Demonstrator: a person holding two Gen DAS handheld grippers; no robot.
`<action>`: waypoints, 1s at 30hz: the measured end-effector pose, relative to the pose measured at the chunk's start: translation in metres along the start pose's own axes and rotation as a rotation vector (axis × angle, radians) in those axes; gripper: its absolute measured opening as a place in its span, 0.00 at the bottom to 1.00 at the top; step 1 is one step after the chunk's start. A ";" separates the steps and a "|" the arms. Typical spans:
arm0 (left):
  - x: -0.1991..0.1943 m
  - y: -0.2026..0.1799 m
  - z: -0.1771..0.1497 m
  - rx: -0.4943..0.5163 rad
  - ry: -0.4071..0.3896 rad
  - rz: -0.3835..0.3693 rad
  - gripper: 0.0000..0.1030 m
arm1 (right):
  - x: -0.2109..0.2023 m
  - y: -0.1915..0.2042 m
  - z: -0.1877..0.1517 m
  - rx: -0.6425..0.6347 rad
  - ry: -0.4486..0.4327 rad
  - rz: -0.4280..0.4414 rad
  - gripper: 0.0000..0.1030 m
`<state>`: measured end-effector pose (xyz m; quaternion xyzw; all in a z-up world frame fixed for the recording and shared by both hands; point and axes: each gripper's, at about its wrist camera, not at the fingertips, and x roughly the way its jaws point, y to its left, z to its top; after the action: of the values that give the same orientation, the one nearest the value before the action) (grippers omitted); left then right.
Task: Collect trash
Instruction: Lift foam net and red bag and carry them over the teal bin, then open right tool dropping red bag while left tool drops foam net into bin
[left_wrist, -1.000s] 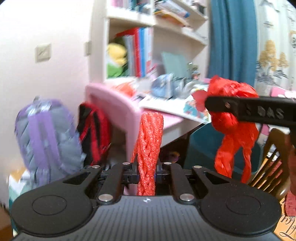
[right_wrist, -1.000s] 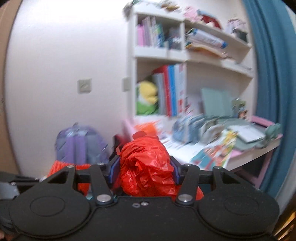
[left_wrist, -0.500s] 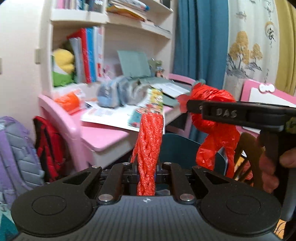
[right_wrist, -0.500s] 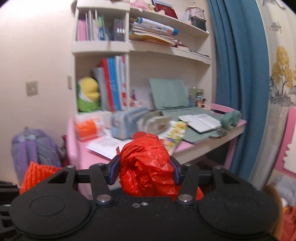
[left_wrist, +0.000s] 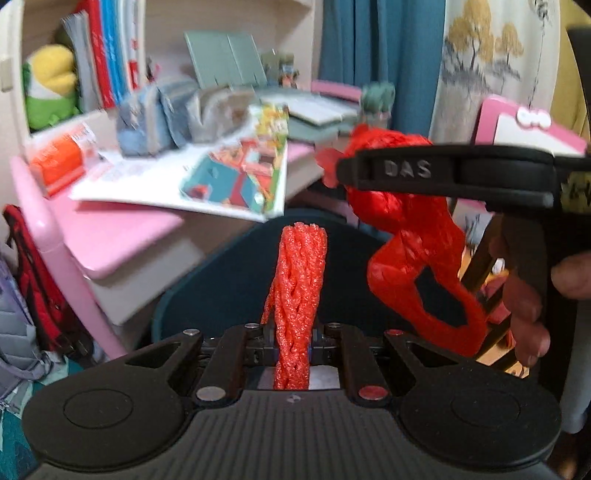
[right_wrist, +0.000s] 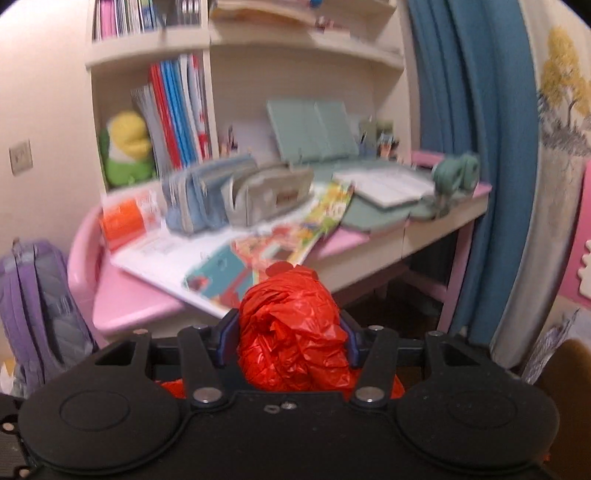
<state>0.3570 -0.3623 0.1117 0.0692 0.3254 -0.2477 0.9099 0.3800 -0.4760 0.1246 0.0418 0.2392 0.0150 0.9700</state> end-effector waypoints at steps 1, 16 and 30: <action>0.008 -0.002 -0.002 0.006 0.018 -0.002 0.11 | 0.006 -0.001 -0.002 0.002 0.036 -0.002 0.51; 0.053 -0.006 -0.021 0.036 0.137 -0.025 0.11 | 0.039 -0.010 -0.024 0.023 0.301 -0.055 0.59; 0.027 -0.003 -0.020 0.015 0.106 -0.024 0.15 | 0.032 -0.023 -0.019 0.114 0.267 0.025 0.74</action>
<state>0.3626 -0.3699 0.0792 0.0852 0.3722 -0.2572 0.8877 0.3995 -0.4962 0.0909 0.0972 0.3659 0.0190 0.9254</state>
